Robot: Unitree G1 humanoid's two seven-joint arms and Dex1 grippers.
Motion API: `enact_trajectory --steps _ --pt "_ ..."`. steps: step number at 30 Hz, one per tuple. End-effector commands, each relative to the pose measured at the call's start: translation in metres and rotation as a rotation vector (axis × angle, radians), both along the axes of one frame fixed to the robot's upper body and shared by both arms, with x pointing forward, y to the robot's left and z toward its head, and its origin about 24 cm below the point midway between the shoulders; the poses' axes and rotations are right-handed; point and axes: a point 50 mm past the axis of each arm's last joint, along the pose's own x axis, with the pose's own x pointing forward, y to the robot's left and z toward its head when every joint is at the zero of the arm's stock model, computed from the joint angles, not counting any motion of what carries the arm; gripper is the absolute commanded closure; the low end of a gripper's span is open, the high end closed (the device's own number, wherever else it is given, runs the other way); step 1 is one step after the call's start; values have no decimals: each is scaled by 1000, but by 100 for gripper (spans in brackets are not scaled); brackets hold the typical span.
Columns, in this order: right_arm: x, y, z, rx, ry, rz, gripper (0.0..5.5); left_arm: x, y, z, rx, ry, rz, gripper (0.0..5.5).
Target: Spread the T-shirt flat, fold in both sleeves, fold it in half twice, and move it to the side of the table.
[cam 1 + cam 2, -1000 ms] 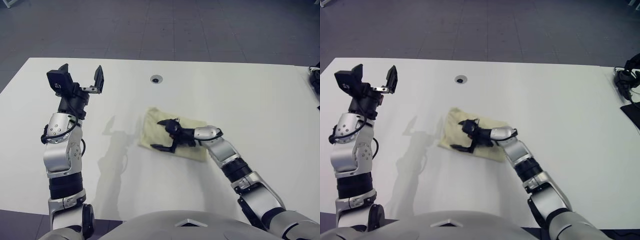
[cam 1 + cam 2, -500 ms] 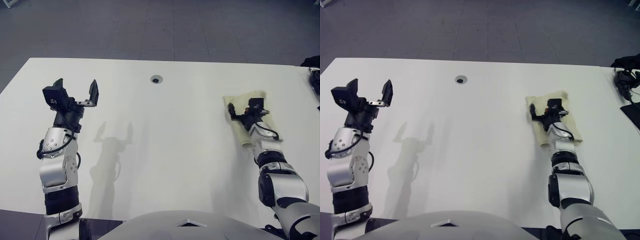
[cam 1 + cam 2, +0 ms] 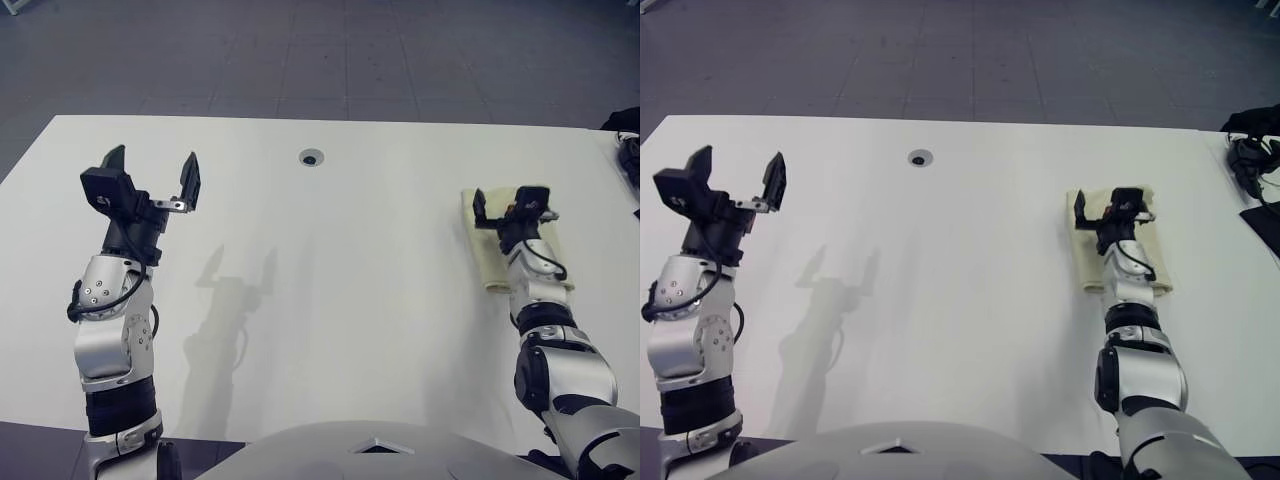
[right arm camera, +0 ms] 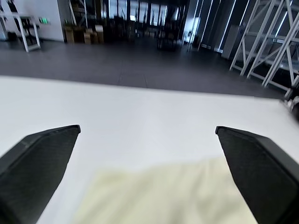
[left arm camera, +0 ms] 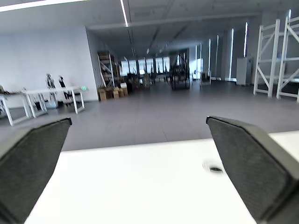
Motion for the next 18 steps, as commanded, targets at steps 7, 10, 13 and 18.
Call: enact_trajectory --steps 7,10,13,18 --pt "-59 72 112 -69 -415 99 10 -2 -79 20 46 -239 -10 13" --pt "-73 103 117 -210 -433 151 10 -6 -85 -5 68 -201 -9 13" --pt "-83 110 139 -107 -492 176 10 -14 -96 -9 117 -261 -24 13" --pt "-95 128 93 -43 -465 216 10 -23 -103 -16 108 -307 -6 13"
